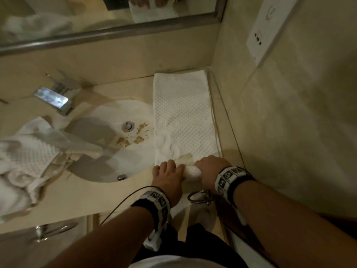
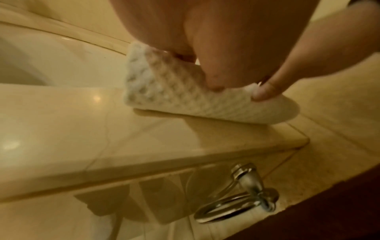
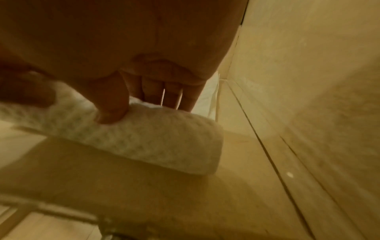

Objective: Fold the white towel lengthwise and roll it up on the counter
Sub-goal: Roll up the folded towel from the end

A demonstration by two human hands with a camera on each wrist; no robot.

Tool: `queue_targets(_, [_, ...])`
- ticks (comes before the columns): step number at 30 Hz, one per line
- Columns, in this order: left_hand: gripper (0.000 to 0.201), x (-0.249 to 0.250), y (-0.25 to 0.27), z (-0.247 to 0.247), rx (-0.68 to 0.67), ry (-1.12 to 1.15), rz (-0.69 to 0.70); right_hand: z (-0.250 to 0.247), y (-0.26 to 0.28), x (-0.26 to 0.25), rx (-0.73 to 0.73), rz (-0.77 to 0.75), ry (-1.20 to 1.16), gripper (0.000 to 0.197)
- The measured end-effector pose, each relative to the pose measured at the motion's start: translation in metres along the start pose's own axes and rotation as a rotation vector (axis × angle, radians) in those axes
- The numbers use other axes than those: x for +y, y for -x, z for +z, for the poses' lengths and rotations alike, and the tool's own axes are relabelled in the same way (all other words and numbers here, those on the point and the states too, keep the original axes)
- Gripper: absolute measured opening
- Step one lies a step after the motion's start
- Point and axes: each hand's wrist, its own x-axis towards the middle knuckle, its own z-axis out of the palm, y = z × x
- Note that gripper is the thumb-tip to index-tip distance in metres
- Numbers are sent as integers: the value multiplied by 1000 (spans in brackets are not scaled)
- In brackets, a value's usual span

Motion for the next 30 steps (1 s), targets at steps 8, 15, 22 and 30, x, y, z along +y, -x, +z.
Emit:
queue_targets(8, [65,-10,-22,-2,-12,-168,61,2,-9,5,-3,68,-118,38])
queue_targets(15, [77,-12,-58,-15,-91,-166,29,41,-1,3,602,19,145,36])
queue_targets(22, [69,-20,-77,-25,-71,-85,33,56,-4,-4,539,-22,158,46])
queue_targets(30, [89,12,-21,8,34,-82,44,45,-29,4,434,1,139,54])
